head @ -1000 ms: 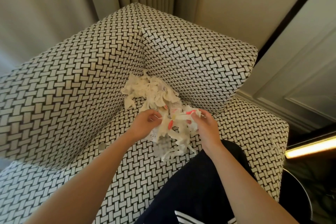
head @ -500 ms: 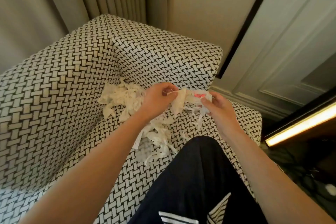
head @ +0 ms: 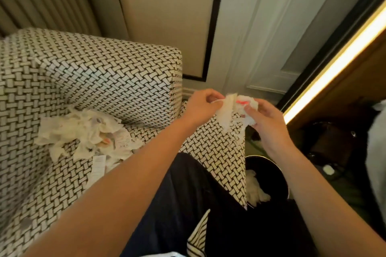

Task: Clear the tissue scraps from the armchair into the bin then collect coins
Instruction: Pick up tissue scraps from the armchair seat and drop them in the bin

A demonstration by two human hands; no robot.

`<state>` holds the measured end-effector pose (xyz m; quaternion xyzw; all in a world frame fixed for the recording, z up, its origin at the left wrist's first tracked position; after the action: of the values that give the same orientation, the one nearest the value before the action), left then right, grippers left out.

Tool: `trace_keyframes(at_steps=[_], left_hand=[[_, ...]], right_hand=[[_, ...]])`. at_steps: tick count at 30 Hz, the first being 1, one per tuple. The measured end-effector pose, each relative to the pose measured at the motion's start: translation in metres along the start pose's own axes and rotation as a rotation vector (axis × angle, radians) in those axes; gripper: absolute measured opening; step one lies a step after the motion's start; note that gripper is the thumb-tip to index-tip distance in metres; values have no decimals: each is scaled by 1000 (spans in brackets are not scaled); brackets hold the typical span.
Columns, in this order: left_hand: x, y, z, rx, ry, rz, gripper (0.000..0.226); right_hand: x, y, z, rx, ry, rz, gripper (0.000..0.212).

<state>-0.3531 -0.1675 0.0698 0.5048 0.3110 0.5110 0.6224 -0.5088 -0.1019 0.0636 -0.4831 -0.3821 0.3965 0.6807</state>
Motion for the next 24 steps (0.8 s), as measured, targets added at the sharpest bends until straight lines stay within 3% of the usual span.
trace_keyframes(at_steps=[6, 13, 18, 24], left_hand=[[-1, -29, -99, 183, -140, 336, 17], [13, -63, -187, 524, -175, 762, 25], [14, -73, -214, 630, -272, 802, 31], [15, -87, -218, 481, -368, 782, 49]], right_hand=[[5, 62, 69, -3, 106, -177, 15], [16, 127, 113, -229, 117, -420, 15], [14, 168, 125, -350, 171, -582, 15], [9, 204, 126, -330, 217, -708, 14]])
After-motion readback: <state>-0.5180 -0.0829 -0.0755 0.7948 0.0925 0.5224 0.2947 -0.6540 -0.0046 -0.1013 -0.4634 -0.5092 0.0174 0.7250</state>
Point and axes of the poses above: each hand's wrist, its own x-axis away from the middle knuckle, its own z-axis out of the back of the hand, y = z × x, the point moved 6 cm from there along -x, towards the middle knuckle, and after that the axes turned 4 degrees about x, right-handed, at the moved point
